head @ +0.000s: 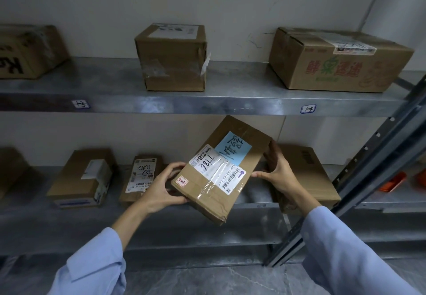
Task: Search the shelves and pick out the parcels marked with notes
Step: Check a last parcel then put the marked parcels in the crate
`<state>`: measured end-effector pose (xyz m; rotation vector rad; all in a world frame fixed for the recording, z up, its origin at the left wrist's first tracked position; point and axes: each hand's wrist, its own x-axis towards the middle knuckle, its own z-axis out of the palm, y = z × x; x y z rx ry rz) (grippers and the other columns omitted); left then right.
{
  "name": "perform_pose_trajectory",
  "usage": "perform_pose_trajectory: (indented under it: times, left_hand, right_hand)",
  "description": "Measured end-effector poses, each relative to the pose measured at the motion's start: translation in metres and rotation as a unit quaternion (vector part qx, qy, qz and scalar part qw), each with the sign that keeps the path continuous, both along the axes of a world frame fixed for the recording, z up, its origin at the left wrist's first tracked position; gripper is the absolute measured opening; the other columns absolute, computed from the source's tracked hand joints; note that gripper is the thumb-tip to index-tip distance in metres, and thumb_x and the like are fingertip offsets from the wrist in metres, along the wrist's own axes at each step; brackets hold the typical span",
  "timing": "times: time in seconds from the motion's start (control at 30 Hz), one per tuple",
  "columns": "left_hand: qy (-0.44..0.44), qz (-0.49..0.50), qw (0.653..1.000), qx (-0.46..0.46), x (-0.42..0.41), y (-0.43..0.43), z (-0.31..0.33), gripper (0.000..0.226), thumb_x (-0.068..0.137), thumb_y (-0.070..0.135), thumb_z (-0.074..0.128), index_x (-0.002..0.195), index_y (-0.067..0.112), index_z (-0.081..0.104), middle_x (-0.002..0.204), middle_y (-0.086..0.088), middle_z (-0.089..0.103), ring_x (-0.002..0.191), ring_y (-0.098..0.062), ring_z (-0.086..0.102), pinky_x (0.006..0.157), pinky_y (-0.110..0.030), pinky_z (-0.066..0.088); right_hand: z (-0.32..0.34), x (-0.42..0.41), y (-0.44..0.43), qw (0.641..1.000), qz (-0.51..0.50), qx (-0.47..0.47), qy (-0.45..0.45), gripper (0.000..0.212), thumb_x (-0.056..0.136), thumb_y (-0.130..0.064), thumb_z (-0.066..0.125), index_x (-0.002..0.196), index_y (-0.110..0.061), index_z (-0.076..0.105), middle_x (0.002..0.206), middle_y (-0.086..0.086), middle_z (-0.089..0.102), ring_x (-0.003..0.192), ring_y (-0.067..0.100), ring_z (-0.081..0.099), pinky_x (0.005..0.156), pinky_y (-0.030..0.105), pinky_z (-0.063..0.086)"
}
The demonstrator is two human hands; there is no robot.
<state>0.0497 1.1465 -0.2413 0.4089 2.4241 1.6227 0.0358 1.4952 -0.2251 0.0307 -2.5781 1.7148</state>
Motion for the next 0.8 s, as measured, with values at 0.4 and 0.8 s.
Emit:
perform_pose_trajectory:
  times: [0.4,0.8]
  left_hand:
    - [-0.039,0.01,0.994,0.098,0.005,0.015,0.003,0.085,0.066,-0.013,0.08,0.134,0.025,0.045,0.135,0.005,0.053,0.119,0.007,0.054,0.093,-0.015,0.047]
    - [-0.042,0.053,0.992,0.106,0.011,0.021,-0.012,0.094,0.064,-0.001,0.085,0.133,0.049,0.044,0.139,0.012,0.051,0.134,-0.012,0.045,0.108,-0.051,0.042]
  right_hand:
    - [-0.002,0.01,-0.013,0.999,0.028,-0.013,0.013,0.079,0.072,-0.019,0.079,0.143,-0.017,0.043,0.143,-0.001,0.051,0.112,0.004,0.062,0.097,0.029,0.053]
    - [-0.016,0.028,-0.031,0.998,0.041,-0.015,-0.042,0.035,0.095,-0.021,0.061,0.128,-0.028,0.051,0.127,-0.017,0.055,0.12,0.004,0.053,0.101,0.038,0.05]
